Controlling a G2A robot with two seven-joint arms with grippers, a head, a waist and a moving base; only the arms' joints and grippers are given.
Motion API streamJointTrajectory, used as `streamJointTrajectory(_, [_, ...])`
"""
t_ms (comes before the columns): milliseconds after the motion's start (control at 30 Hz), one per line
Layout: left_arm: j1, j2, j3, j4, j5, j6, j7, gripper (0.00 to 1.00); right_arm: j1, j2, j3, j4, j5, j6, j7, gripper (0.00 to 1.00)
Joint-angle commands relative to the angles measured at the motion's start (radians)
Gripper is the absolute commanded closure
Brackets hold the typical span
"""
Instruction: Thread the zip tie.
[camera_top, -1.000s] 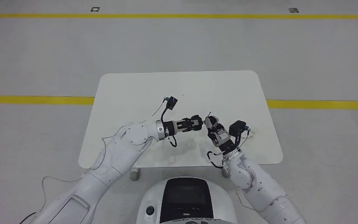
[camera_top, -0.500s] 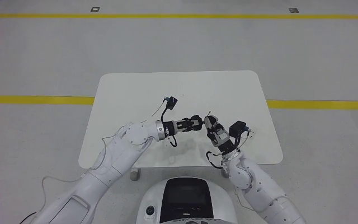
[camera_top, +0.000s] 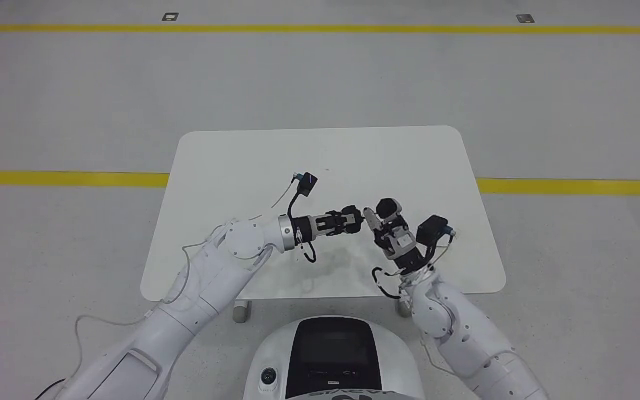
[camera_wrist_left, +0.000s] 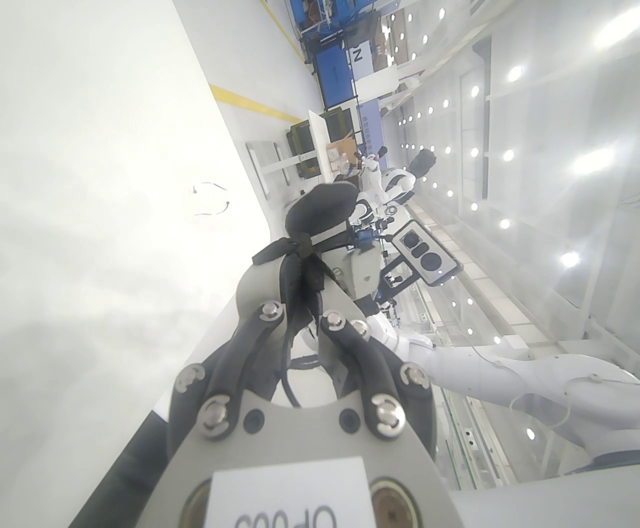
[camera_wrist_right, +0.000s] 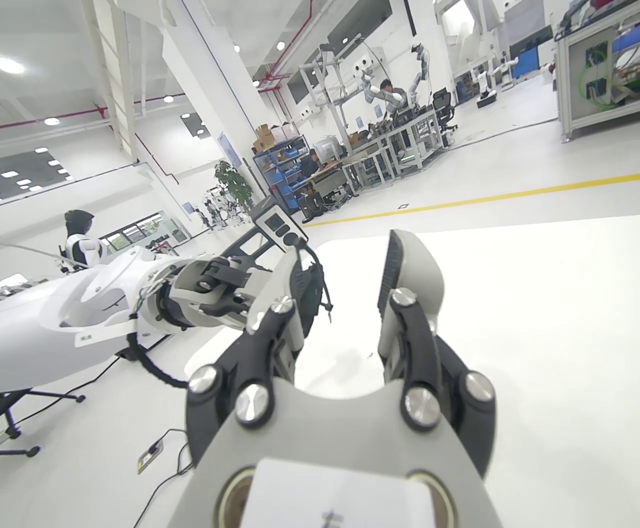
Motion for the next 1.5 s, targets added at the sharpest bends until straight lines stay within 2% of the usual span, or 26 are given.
streamJointTrajectory(0, [0.0,0.0,0.0,0.0,0.0,0.0,0.0,1.0,-0.007,0.001,0.006,-0.014,-0.013,0.0,-0.029,0.0])
streamJointTrajectory(300, [0.0,0.0,0.0,0.0,0.0,0.0,0.0,1.0,-0.029,0.008,0.02,-0.055,-0.043,0.0,-0.154,0.0])
streamJointTrajectory(1067, [0.005,-0.001,0.0,-0.004,-0.009,0.005,0.01,1.0,-0.027,0.012,0.032,-0.054,-0.029,0.01,-0.147,0.0])
streamJointTrajectory(1133, [0.006,-0.001,-0.015,-0.001,-0.065,0.012,0.011,1.0,-0.028,0.014,0.054,-0.063,-0.074,0.024,-0.162,0.0])
streamJointTrajectory(1233, [0.005,0.002,-0.037,0.011,-0.142,0.018,-0.023,1.0,-0.031,0.02,0.083,-0.065,-0.158,0.022,-0.209,0.0])
streamJointTrajectory(1267, [0.007,0.003,-0.049,0.015,-0.193,0.026,-0.046,1.0,-0.027,0.024,0.098,-0.066,-0.233,0.026,-0.238,0.0])
streamJointTrajectory(1467, [0.011,0.007,-0.089,0.03,-0.408,0.066,-0.183,1.0,-0.045,0.041,0.162,-0.065,-0.427,0.004,-0.344,0.0])
